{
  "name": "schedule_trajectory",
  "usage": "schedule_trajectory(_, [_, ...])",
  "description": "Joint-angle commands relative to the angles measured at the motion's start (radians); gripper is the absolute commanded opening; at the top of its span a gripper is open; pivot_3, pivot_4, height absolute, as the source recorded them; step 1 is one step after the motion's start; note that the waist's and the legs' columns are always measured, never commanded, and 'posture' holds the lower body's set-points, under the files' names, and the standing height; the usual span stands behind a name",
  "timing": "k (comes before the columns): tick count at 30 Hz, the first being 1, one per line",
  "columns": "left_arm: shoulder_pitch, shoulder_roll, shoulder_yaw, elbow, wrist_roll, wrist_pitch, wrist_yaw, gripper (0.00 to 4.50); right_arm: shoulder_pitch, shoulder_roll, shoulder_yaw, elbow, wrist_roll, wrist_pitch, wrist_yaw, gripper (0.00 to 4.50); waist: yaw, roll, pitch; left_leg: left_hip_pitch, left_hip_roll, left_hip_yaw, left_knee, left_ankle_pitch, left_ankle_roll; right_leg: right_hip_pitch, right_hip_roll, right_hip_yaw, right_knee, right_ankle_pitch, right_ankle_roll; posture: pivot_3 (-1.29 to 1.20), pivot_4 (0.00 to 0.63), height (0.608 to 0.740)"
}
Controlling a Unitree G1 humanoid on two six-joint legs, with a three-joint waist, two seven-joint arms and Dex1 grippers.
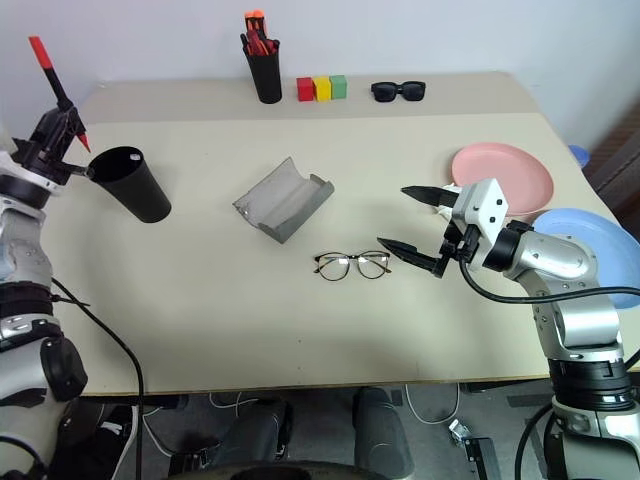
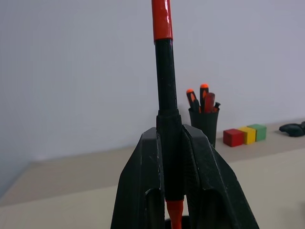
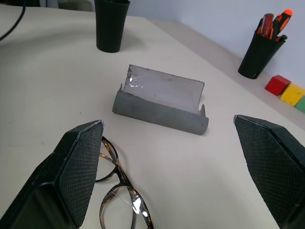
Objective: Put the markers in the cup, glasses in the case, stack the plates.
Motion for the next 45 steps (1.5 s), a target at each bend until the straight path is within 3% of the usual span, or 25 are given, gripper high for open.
schedule_trajectory(1, [-0.016, -0.01, -0.018, 0.053, 0.007, -0.072, -0.04, 0.51, -0.019, -0.004, -0.007, -0.013, 0.006, -0.011, 0.004, 4.5, 0.001, 0.0, 0.0, 0.0, 0.0, 0.0, 0.0, 0.0, 0.0, 0.0, 0.0, 0.0, 0.0, 0.0, 0.0, 0.0, 0.15, 0.74])
schedule_trajectory(9, [-0.041, -0.024, -0.047, 0.059, -0.004, -0.122, -0.077, 4.42, 0.003, -0.017, -0.02, -0.04, 0.011, 0.004, 0.002, 4.5, -0.001, 0.0, 0.0, 0.0, 0.0, 0.0, 0.0, 0.0, 0.0, 0.0, 0.0, 0.0, 0.0, 0.0, 0.0, 0.0, 0.15, 0.74])
schedule_trajectory(15, [-0.037, -0.016, -0.067, -0.06, -0.037, -0.034, -0.104, 4.47, 0.004, -0.014, -0.021, -0.042, 0.014, 0.007, 0.0, 4.5, -0.001, 0.0, 0.0, 0.0, 0.0, 0.0, 0.0, 0.0, 0.0, 0.0, 0.0, 0.0, 0.0, 0.0, 0.0, 0.0, 0.15, 0.74])
schedule_trajectory(21, [-0.045, -0.014, -0.166, -0.3, -0.117, 0.324, -0.163, 4.47, -0.019, -0.003, -0.015, -0.012, 0.011, 0.003, -0.006, 4.5, 0.0, 0.0, 0.0, 0.0, 0.0, 0.0, 0.0, 0.0, 0.0, 0.0, 0.0, 0.0, 0.0, 0.0, 0.0, 0.0, 0.15, 0.74])
schedule_trajectory(25, [-0.043, -0.01, -0.285, -0.423, -0.1, 0.544, -0.173, 4.47, -0.029, -0.002, -0.007, 0.015, -0.019, -0.02, -0.011, 4.5, -0.002, 0.0, 0.0, 0.0, 0.0, 0.0, 0.0, 0.0, 0.0, 0.001, 0.0, 0.0, 0.0, 0.0, 0.0, 0.0, 0.15, 0.74])
schedule_trajectory(31, [-0.047, -0.141, -0.455, -0.564, -0.009, 0.714, -0.014, 4.47, -0.022, 0.004, -0.006, 0.029, -0.037, -0.039, -0.01, 4.5, 0.002, 0.0, 0.0, 0.0, 0.0, 0.0, 0.0, 0.0, 0.0, 0.001, 0.0, 0.0, 0.0, 0.0, 0.0, 0.0, 0.15, 0.74])
schedule_trajectory(37, [-0.017, -0.269, -0.6, -0.556, 0.067, 0.8, 0.051, 4.47, -0.016, 0.011, -0.009, 0.021, -0.041, -0.041, -0.024, 4.5, -0.003, 0.0, 0.0, 0.001, 0.0, 0.0, 0.0, 0.0, 0.0, 0.0, 0.001, 0.0, 0.0, 0.0, 0.0, 0.0, 0.15, 0.74])
schedule_trajectory(43, [-0.054, -0.362, -0.612, -0.405, 0.148, 0.792, 0.158, 4.47, 0.006, 0.002, -0.02, -0.002, -0.038, -0.036, -0.032, 4.5, -0.001, 0.0, 0.0, 0.0, 0.0, 0.0, 0.0, 0.0, 0.0, 0.001, 0.001, 0.0, 0.0, 0.0, 0.0, 0.0, 0.15, 0.74])
schedule_trajectory(45, [-0.052, -0.374, -0.614, -0.394, 0.154, 0.795, 0.156, 3.94, 0.01, -0.002, -0.025, -0.001, -0.041, -0.039, -0.036, 4.5, -0.001, 0.0, 0.0, 0.0, 0.0, 0.0, 0.0, 0.0, 0.0, 0.001, 0.0, 0.0, 0.0, 0.0, 0.0, 0.0, 0.15, 0.74])
